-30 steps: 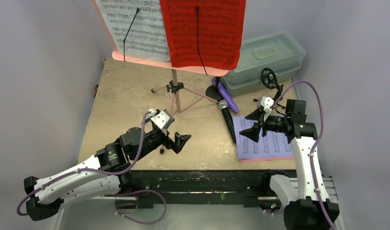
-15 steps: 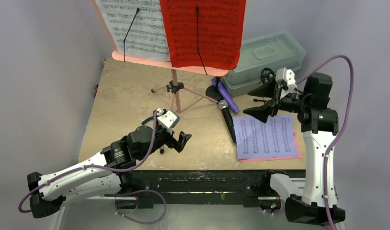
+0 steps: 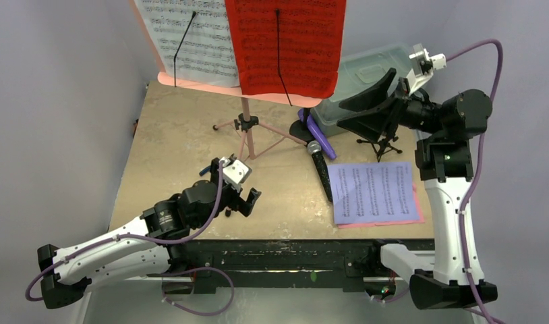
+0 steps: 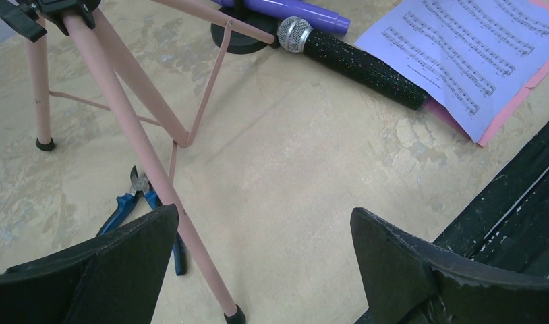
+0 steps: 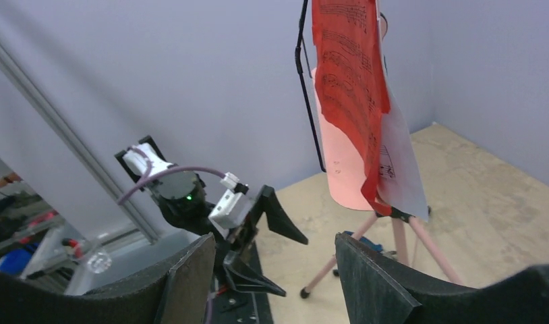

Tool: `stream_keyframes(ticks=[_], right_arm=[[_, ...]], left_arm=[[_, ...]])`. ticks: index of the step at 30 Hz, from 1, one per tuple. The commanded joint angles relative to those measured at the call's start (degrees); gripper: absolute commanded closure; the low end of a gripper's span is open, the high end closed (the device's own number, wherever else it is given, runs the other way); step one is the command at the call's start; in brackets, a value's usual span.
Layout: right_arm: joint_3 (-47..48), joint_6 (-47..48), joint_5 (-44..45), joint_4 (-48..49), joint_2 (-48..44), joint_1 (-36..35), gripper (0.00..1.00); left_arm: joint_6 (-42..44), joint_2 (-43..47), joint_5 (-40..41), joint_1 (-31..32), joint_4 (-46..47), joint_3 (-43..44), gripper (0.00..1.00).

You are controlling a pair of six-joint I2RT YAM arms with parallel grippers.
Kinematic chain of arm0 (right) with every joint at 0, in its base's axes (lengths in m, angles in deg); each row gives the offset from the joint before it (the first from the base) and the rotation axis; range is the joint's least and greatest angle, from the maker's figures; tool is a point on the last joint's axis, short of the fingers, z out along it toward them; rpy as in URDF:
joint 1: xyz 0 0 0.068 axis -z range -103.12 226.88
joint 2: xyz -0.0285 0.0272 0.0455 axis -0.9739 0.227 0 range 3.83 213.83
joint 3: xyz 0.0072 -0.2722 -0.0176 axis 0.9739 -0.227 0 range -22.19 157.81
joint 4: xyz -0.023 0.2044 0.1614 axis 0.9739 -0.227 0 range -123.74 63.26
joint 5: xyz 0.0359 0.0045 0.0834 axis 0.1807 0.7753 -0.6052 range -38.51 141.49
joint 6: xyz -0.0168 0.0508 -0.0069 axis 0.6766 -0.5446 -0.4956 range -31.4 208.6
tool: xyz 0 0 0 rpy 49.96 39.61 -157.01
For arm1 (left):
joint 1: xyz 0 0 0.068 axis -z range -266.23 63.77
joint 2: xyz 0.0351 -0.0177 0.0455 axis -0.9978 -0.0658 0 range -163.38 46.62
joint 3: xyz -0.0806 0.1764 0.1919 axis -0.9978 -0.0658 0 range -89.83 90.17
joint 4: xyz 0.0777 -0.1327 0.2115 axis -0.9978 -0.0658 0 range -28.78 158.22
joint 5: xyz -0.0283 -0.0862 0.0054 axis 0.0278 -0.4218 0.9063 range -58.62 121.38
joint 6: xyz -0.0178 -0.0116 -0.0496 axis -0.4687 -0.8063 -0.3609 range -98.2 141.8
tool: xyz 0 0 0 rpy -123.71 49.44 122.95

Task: Pack up the instrument practice props
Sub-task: Pick up the sheet music from the music stand.

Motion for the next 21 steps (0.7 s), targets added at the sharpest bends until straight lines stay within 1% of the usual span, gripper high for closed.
stream_keyframes(ticks=[1, 12, 21], right_arm=[[3.7, -12.4, 4.0, 6.8, 2.1, -2.2, 0.32], [8.1, -12.5, 6.8, 5.2, 6.6, -3.3, 0.34], [8.5, -11.9, 7.0, 5.5, 7.9, -4.5, 0.35]], left_arm=[[0.9, 0.0, 1.0, -0.2, 0.2, 0.1, 0.01], [0.7, -0.5, 0.3, -0.2, -0.2, 0.1, 0.01], [0.6, -0.8, -0.2, -0.4, -0.3, 0.3, 0.01]])
